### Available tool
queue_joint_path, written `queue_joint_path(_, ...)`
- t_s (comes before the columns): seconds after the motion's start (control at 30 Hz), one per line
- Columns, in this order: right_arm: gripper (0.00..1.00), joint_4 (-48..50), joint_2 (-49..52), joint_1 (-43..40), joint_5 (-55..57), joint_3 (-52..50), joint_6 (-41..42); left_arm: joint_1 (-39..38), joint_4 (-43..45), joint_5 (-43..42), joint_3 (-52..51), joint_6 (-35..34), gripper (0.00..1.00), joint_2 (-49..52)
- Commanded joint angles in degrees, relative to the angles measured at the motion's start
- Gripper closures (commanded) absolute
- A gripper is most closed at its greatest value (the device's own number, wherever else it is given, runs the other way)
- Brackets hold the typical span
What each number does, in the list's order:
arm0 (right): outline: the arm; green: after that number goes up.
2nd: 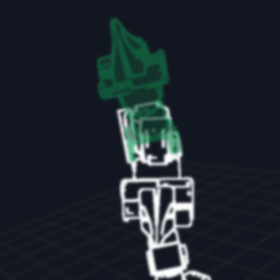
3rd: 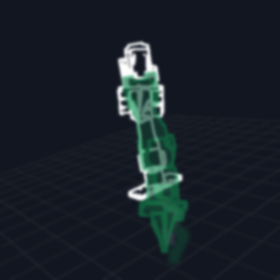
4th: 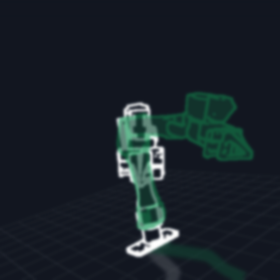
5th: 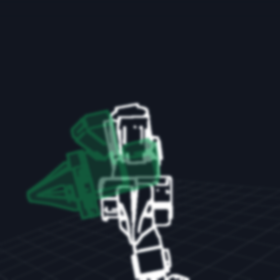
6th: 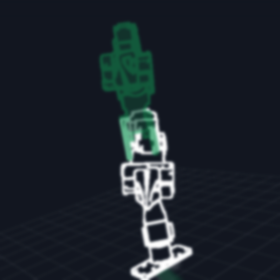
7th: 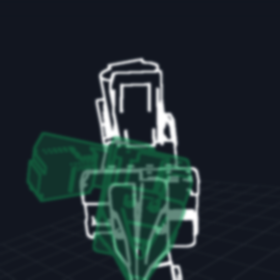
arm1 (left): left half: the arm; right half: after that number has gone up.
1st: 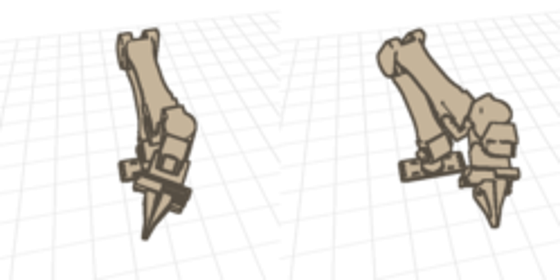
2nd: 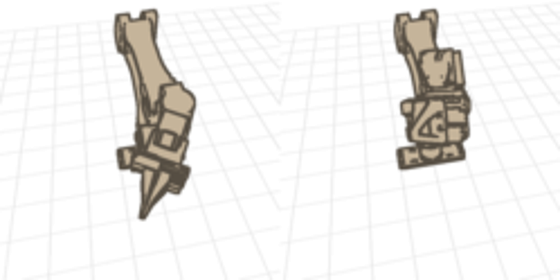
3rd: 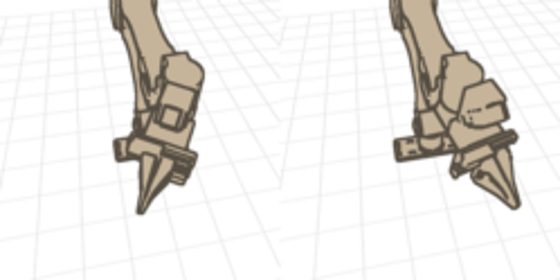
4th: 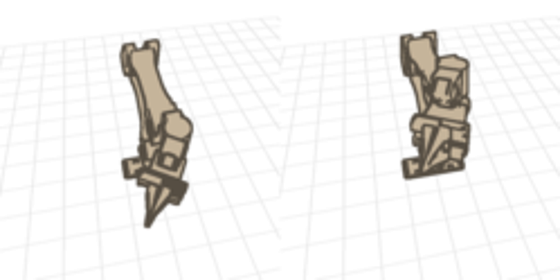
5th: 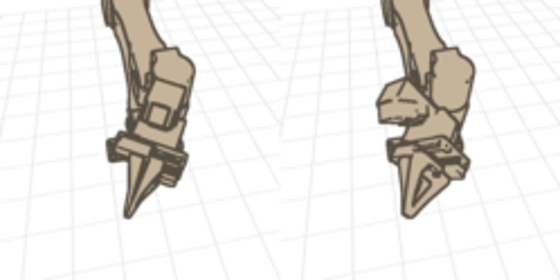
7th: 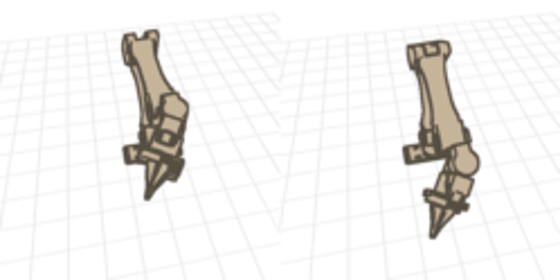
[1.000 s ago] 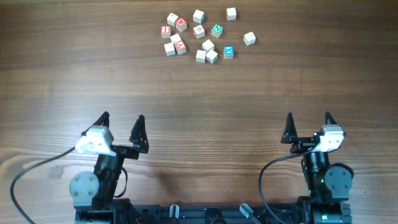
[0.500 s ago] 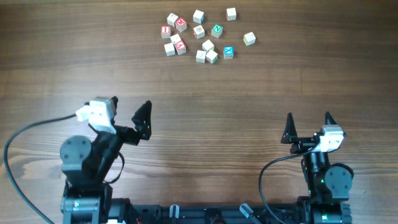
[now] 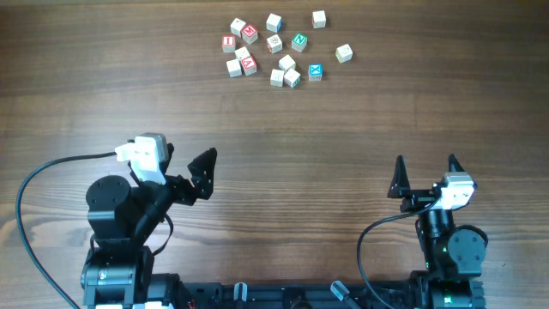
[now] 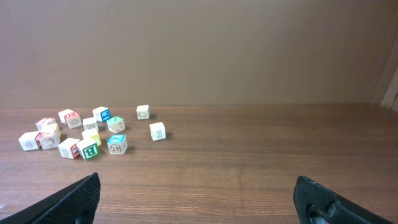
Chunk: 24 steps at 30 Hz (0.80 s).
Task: Form a horizontal line
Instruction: 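Raise the left arm and reach toward the block cluster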
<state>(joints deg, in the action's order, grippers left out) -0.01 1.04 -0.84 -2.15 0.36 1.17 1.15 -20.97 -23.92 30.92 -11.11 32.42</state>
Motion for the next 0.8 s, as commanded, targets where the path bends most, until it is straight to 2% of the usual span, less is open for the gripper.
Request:
queue_joint_path(0.0, 0.0, 0.07, -0.76, -0.09, -0.96, -0.07, -0.79, 0.42, 0.94, -1.11, 0.94, -0.26, 0.0, 0.96)
queue_joint_path(0.23, 0.0, 0.04, -0.76, -0.09, -0.94, -0.07, -0.81, 0.42, 1.86, -1.14, 2.6, -1.46, 0.0, 7.06)
queue_joint_path(0.77, 0.0, 0.07, -0.76, -0.09, -0.94, -0.07, -0.76, 0.2, -3.26, -1.16, 19.61, -3.1, 0.01, 26.03)
